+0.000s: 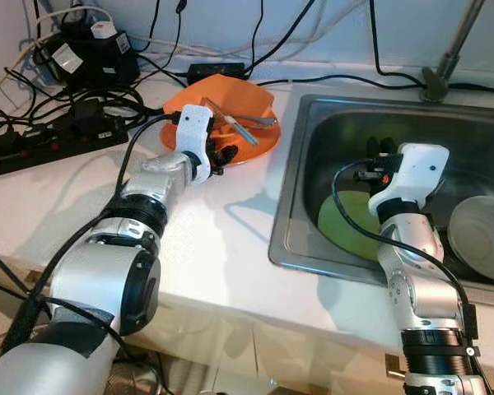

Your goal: Kitchen organization

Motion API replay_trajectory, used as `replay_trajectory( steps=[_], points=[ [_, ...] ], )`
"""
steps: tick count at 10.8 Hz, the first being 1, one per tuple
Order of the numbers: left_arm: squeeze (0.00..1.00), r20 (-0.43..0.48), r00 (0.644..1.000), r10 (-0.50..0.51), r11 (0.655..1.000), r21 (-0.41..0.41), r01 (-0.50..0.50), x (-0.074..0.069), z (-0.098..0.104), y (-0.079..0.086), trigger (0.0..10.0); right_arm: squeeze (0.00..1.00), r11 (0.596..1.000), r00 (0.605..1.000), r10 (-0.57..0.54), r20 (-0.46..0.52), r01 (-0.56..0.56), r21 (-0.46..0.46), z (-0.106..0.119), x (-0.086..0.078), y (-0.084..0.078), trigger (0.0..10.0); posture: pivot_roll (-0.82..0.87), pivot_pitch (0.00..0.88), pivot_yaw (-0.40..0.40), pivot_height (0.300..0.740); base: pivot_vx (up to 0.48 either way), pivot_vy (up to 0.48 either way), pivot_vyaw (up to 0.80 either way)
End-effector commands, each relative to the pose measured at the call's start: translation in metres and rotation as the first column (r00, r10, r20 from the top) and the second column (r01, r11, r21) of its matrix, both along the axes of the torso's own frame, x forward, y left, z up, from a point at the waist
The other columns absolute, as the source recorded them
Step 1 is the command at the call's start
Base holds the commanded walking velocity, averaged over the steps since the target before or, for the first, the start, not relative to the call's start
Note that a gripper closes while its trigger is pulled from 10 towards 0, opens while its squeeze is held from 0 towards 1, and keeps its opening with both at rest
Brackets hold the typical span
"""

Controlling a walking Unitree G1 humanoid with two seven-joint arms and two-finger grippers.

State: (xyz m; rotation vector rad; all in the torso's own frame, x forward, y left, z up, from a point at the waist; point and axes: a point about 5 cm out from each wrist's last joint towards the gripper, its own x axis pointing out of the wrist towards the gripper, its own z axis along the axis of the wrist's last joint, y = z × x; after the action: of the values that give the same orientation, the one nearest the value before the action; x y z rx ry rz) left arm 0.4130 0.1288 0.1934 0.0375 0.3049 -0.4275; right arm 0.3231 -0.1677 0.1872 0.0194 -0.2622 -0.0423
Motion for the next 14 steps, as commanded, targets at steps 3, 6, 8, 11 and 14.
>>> replay_trajectory(
  steps=[3, 6, 8, 11, 14],
  points=[
    [0.0, -0.241, 0.969, -0.056, 0.997, 0.029, 0.065, -0.019, -0.048, 0.006, 10.0, 0.0, 1.0, 0.999, 0.01, -0.032, -0.009, 0.017, -0.005, 0.007, 0.005, 10.0, 0.11, 0.131, 0.098, 0.74, 0.0, 0.0, 0.0],
    [0.0, -0.223, 0.972, -0.073, 0.997, 0.014, 0.078, -0.018, -0.036, 0.016, 10.0, 0.0, 0.999, 0.999, 0.047, -0.015, -0.047, 0.023, 0.0, 0.019, 0.013, 10.0, 0.17, 0.101, 0.076, 0.74, 0.0, 0.0, 0.0],
    [0.0, -0.217, 0.973, -0.082, 0.996, 0.008, 0.085, -0.021, -0.03, 0.02, 10.0, 0.0, 0.998, 0.998, 0.063, -0.009, -0.062, 0.023, 0.002, 0.024, 0.016, 10.0, 0.19, 0.094, 0.071, 0.74, 0.0, 0.0, 0.0],
    [0.0, -0.261, 0.96, -0.099, 0.995, -0.017, 0.098, -0.047, -0.039, 0.022, 10.0, 0.0, 0.997, 0.997, 0.072, 0.0, -0.072, 0.031, 0.002, 0.03, 0.019, 10.0, 0.22, 0.078, 0.069, 0.74, 0.0, 0.0, 0.0],
    [0.0, -0.296, 0.95, -0.099, 0.995, -0.043, 0.09, -0.077, -0.043, 0.02, 10.0, 0.0, 0.997, 0.998, 0.067, 0.007, -0.067, 0.034, 0.002, 0.032, 0.017, 10.0, 0.24, 0.06, 0.074, 0.74, 0.0, 0.0, 0.0]
  ],
)
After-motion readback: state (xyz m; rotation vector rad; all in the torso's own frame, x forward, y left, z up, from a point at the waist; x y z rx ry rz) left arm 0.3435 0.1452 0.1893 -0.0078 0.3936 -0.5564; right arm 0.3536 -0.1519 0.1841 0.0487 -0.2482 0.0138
